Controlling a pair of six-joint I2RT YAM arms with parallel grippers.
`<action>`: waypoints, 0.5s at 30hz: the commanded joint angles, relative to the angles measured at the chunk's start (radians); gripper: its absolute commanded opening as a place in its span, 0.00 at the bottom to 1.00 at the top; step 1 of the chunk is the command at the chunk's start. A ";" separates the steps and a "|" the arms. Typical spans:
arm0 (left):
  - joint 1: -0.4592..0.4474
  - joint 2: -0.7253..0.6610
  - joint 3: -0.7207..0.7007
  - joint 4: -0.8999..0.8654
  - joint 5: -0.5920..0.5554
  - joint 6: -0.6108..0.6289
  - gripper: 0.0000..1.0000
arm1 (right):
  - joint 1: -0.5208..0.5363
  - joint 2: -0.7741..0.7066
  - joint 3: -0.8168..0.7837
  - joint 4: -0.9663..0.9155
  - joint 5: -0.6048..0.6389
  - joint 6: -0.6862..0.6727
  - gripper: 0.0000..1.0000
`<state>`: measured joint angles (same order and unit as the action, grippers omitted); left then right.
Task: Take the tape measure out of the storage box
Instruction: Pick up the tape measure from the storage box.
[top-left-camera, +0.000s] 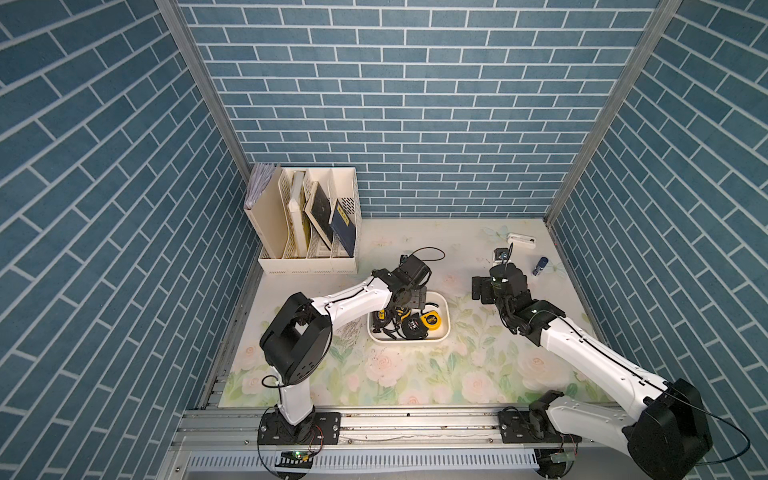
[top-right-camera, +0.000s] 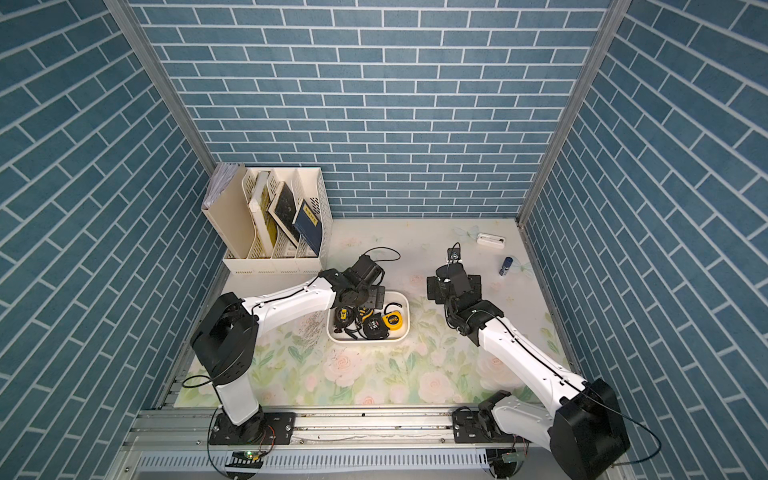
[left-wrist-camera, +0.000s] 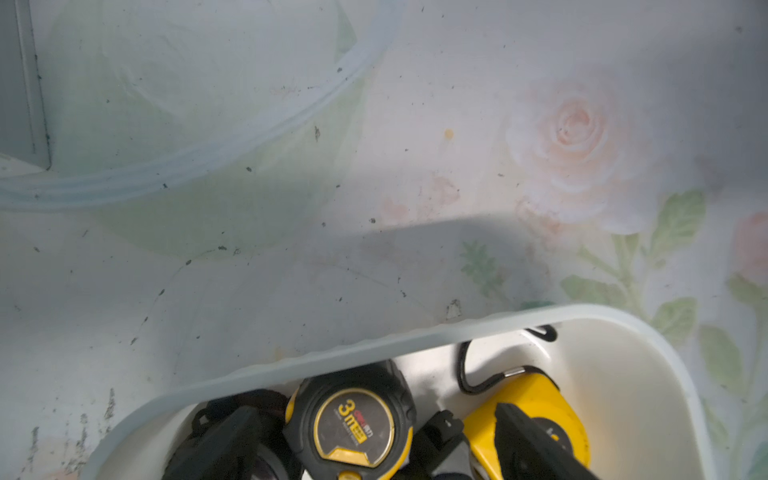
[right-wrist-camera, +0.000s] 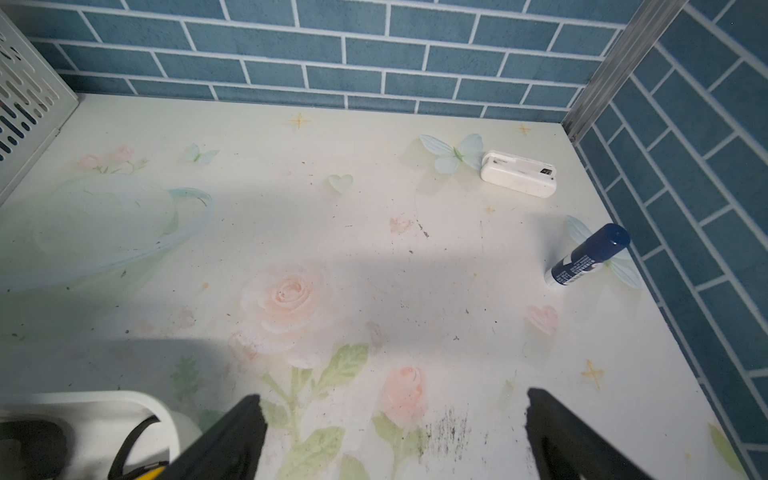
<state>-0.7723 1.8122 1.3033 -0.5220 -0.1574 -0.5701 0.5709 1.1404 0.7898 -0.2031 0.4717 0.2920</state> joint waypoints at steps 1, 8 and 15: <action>0.012 -0.013 -0.026 -0.038 0.001 0.023 0.90 | 0.000 -0.008 -0.006 -0.018 0.032 0.037 1.00; 0.041 0.006 -0.036 -0.022 0.041 0.022 0.89 | -0.001 0.014 -0.003 -0.014 0.044 0.044 1.00; 0.043 0.052 -0.029 0.000 0.092 0.040 0.89 | -0.001 0.021 -0.012 -0.010 0.047 0.047 1.00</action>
<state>-0.7322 1.8278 1.2621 -0.5209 -0.0963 -0.5510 0.5705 1.1492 0.7898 -0.2031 0.4946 0.3103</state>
